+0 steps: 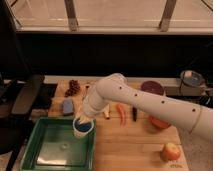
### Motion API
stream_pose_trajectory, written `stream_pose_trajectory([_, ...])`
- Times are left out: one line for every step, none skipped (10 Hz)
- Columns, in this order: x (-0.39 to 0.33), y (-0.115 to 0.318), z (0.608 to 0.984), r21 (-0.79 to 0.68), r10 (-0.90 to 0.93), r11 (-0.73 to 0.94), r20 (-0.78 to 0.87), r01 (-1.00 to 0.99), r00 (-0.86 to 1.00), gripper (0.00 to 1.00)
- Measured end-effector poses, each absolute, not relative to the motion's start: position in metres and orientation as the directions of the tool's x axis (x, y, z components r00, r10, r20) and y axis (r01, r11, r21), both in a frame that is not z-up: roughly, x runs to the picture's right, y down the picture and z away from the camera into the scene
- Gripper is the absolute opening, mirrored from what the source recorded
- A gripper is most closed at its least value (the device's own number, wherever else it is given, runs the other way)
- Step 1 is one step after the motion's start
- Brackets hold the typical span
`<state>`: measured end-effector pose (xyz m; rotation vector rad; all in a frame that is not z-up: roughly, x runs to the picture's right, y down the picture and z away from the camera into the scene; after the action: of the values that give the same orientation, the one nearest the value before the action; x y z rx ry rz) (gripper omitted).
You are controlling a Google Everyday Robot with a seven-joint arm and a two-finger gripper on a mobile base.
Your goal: Stack cups into tray
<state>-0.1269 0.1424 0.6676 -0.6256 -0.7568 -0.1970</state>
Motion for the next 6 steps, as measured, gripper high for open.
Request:
stream_pose_trajectory([-0.143,0.142,0.67,-0.443,0.033,0.794,0.716,0.417,0.697,0.0])
stream_pose_trajectory([-0.156,0.144,0.674,-0.436,0.022,0.784,0.73,0.441,0.683,0.0])
stream_pose_trajectory([-0.162,0.151,0.682,-0.441,0.021,0.774,0.735,0.455,0.678,0.0])
stream_pose_trajectory([-0.163,0.158,0.692,-0.446,0.02,0.764,0.739,0.467,0.674,0.0])
stream_pose_trajectory([-0.163,0.165,0.701,-0.455,0.023,0.753,0.74,0.475,0.673,0.0])
stream_pose_trajectory([-0.162,0.171,0.709,-0.465,0.027,0.746,0.737,0.477,0.676,0.0])
